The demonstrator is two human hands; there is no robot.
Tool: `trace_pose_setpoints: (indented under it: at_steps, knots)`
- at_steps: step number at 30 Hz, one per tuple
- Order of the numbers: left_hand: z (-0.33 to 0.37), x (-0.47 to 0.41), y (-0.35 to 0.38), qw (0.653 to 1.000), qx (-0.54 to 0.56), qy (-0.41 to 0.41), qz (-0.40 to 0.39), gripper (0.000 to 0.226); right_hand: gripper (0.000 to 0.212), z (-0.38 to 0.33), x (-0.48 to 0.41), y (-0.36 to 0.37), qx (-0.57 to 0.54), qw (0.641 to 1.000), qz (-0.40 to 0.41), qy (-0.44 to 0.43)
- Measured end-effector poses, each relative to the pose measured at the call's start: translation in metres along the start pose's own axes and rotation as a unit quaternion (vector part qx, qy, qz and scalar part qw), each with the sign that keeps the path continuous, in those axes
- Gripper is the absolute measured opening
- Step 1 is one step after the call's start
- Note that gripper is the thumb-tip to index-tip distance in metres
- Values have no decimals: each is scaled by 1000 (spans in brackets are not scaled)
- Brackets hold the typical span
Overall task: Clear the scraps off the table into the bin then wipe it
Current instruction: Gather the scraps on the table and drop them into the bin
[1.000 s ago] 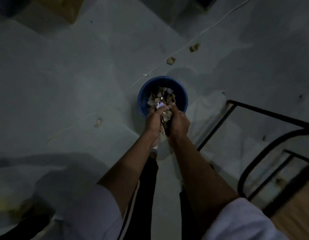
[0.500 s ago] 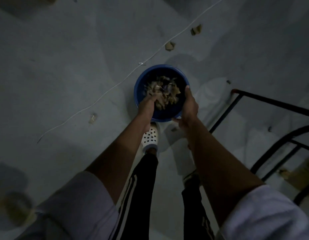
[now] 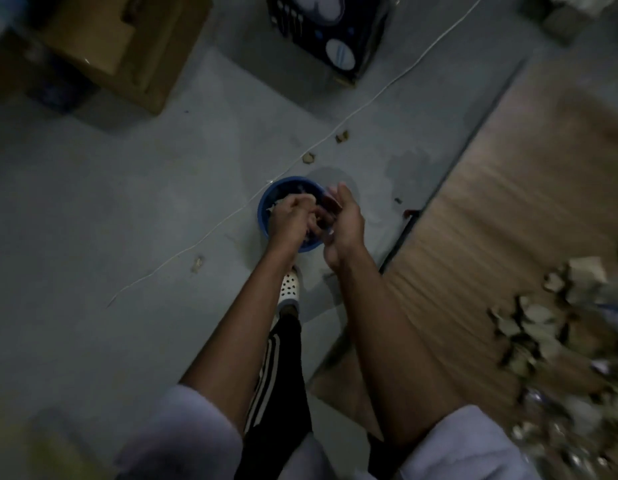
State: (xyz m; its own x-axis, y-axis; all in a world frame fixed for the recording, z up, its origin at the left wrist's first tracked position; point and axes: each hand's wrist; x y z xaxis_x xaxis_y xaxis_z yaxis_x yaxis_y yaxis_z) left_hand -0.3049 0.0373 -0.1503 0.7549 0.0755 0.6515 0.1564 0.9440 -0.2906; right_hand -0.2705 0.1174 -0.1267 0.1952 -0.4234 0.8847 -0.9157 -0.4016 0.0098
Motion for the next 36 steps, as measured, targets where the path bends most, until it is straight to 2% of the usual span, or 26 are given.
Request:
trace_pose_setpoints:
  at_steps: [5,9,14,16,18,20,23,26,31,33,34,36]
  knots:
    - [27,139,21,992,11,124,5,14,24,-50,92,-116,-29,993,-82,-74]
    - [15,253,59,978,2,200,-57,11,29,-68,134,-234,-54,985,-116,-114]
    - [-45,347,117,961,-58,204,-175,22,30,-60,160,-387,-3,981,-61,-183]
    - [-70,368,132,941,-113,243,-206,25,32,-49,165,-444,33,980,-26,-195]
    - [-92,386,138,913,-185,289,-219,19,32,-34,167,-493,39,980,7,-195]
    - [-110,395,139,883,-265,339,-187,18,26,-20,166,-531,40,979,42,-193]
    - [-128,400,139,847,-367,360,-135,55,18,-8,163,-566,85,972,82,-204]
    - [-142,405,141,809,-454,337,-157,95,20,-3,148,-582,119,965,101,-211]
    - [-154,422,162,786,-465,344,-217,130,39,6,125,-583,230,952,67,-192]
    - [-154,420,177,776,-465,373,-206,130,37,8,119,-582,255,947,57,-187]
    - [-152,420,183,774,-464,382,-198,120,36,7,117,-582,258,947,51,-183]
    - [-144,418,195,781,-445,394,-188,86,34,4,113,-582,259,949,45,-173]
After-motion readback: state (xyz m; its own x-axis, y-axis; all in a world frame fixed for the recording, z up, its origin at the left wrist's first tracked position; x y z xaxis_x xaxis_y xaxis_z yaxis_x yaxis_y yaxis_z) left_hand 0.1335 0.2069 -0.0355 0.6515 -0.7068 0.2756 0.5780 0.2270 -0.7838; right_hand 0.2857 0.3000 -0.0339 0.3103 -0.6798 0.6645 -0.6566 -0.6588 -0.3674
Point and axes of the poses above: each hand's wrist, its own x-axis away from the middle knuckle, its own y-axis out of the palm, z = x × y, and after that the axes turned 12 degrees about z, right-handed
